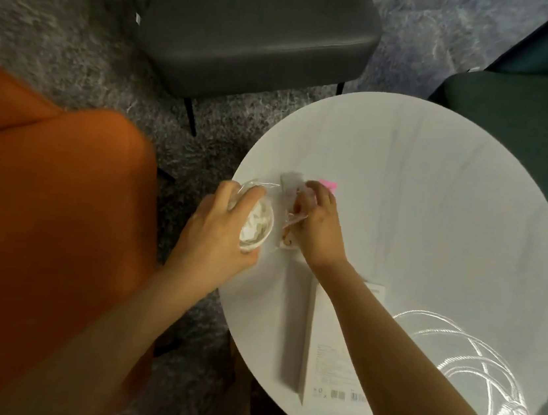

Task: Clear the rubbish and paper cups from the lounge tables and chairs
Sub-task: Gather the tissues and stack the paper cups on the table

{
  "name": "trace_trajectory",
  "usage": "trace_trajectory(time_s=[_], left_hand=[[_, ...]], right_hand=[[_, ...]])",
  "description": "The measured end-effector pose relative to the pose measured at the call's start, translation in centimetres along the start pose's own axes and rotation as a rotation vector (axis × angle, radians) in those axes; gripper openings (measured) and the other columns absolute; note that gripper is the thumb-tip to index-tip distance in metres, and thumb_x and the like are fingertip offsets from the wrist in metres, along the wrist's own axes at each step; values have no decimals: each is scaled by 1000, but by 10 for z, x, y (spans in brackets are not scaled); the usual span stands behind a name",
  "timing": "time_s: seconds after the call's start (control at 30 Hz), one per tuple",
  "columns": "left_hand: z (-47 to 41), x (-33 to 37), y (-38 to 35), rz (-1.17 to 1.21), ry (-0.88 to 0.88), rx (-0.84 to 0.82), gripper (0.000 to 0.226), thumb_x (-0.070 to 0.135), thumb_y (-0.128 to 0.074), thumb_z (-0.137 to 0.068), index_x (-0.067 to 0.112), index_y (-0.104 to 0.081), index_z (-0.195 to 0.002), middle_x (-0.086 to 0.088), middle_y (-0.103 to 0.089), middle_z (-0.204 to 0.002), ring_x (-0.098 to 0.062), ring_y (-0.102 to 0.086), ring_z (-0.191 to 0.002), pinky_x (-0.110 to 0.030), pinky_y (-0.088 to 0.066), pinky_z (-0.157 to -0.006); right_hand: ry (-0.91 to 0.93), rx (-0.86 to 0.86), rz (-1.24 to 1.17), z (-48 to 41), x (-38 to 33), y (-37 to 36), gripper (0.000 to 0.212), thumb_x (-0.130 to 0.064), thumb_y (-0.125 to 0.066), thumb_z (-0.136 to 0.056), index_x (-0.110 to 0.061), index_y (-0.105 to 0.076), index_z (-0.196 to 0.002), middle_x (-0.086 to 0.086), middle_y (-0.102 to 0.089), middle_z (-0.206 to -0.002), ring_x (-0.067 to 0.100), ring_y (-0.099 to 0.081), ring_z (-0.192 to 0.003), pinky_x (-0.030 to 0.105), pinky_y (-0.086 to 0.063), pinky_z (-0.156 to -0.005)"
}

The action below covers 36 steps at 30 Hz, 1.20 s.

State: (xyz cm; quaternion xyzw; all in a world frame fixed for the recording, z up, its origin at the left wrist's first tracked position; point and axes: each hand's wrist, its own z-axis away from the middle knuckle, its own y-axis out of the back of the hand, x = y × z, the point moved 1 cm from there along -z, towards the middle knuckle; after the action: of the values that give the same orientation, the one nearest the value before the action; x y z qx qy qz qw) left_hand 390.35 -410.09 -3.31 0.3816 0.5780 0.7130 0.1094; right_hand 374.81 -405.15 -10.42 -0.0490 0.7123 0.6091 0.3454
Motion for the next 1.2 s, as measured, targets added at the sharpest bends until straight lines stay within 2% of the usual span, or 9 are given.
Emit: trace_trajectory(time_s=[0.1, 0.2, 0.43, 0.6, 0.7, 0.83, 0.97, 1.1, 1.2], left_hand=[[-3, 0, 1, 2, 26, -22, 77, 22, -78, -59, 20, -45, -128, -11, -43, -119, -38, -51, -100, -41, -47, -70], [-3, 1, 1, -1, 7, -9, 77, 21, -79, -57, 19, -46, -127, -11, -44, -116, -38, -52, -96, -40, -46, -68], [-6, 7, -8, 19, 6, 40, 77, 20, -81, -54, 18, -47, -124, -14, -43, -115, -38, -51, -98, -40, -45, -69], [9, 20, -6, 105, 91, 19, 80, 21, -81, -56, 23, -43, -126, -11, -41, -117, -35, -49, -102, -37, -42, -72], [21, 31, 0, 133, 104, 6, 80, 21, -81, -56, 24, -42, -126, -10, -40, -116, -35, -50, -100, -37, -43, -74], [38, 52, -1, 126, 75, -66, 78, 21, -80, -57, 25, -43, -125, -7, -39, -115, -33, -51, -100, -33, -43, -71], [49, 67, -11, 98, 3, -124, 73, 25, -78, -59, 29, -42, -123, -1, -39, -111, -31, -52, -97, -31, -41, -68], [57, 69, -22, 76, -68, -123, 75, 24, -78, -59, 26, -43, -125, -4, -41, -110, -34, -53, -97, -38, -47, -71], [65, 69, -26, 73, -109, -151, 74, 25, -78, -60, 24, -44, -126, -6, -42, -111, -35, -53, -97, -40, -49, -73]], right_hand=[[-173, 81, 56, 11, 0, 2, 63, -14, -72, -73, -11, -44, -130, 19, -25, -147, 38, -27, -131, 47, -29, -104], [-383, 41, 60, 12, 0, 4, 78, -20, -73, -70, -15, -31, -136, 17, -29, -140, 38, -37, -119, 42, -33, -95], [-299, 196, -141, 21, -5, 26, 79, -21, -78, -69, -15, -35, -135, 14, -42, -133, 30, -46, -113, 38, -38, -96], [-385, 268, -345, 52, -3, 66, 82, -17, -80, -67, -15, -32, -133, 9, -45, -131, 28, -49, -112, 38, -41, -96], [-487, 321, -505, 80, 6, 90, 83, -14, -79, -65, -19, -30, -132, 8, -47, -127, 29, -55, -105, 47, -49, -88], [-586, 190, -460, 126, 15, 95, 85, -18, -79, -65, -19, -27, -133, 9, -47, -124, 30, -55, -104, 50, -47, -88], [-636, 50, -303, 148, 19, 75, 90, -29, -78, -66, -20, -23, -136, 7, -44, -129, 28, -47, -114, 42, -37, -92], [-694, 114, -248, 159, 22, 65, 93, -53, -73, -66, -23, -23, -139, 5, -39, -137, 27, -38, -123, 46, -32, -97], [-878, 208, -474, 173, 29, 72, 84, -50, -69, -73, -18, -24, -137, 10, -43, -133, 29, -45, -120, 48, -37, -99]])
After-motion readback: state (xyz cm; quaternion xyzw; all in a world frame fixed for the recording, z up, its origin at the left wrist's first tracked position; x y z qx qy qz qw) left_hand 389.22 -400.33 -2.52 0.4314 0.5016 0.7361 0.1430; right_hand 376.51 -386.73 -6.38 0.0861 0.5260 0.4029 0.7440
